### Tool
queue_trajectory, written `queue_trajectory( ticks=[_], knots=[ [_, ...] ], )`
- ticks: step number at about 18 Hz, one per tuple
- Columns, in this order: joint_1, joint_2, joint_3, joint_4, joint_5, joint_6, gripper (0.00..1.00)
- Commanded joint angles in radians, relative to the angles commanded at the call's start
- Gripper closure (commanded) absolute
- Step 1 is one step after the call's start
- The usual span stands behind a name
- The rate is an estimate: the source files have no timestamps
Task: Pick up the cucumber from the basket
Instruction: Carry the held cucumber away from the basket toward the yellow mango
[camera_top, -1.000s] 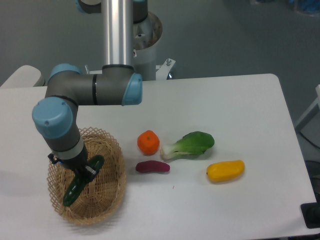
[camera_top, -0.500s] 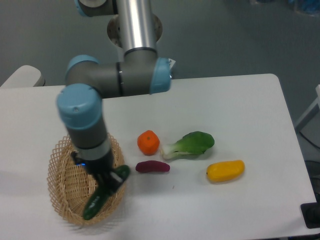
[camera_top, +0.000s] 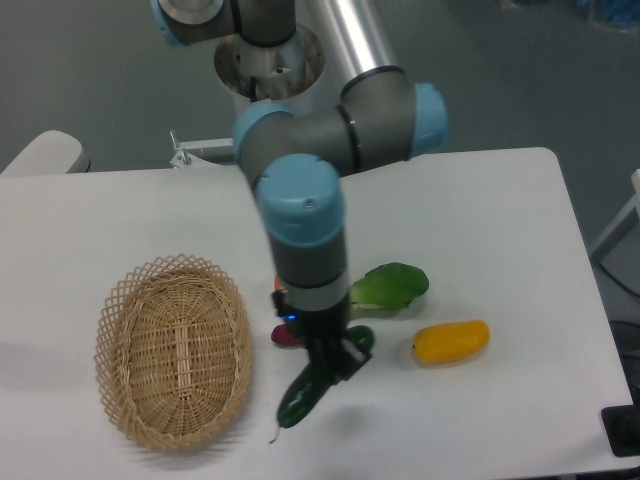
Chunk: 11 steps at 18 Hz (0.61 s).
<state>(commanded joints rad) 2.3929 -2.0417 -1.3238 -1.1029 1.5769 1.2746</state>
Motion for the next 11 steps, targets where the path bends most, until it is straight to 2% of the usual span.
queue_trajectory(
  ticks=[4,11],
  knots=[
    [0.014,0.002,0.0,-0.012,0.0,0.049,0.75],
    [0.014,0.005,-0.005,-0.018,0.0,0.048,0.75]
  ],
)
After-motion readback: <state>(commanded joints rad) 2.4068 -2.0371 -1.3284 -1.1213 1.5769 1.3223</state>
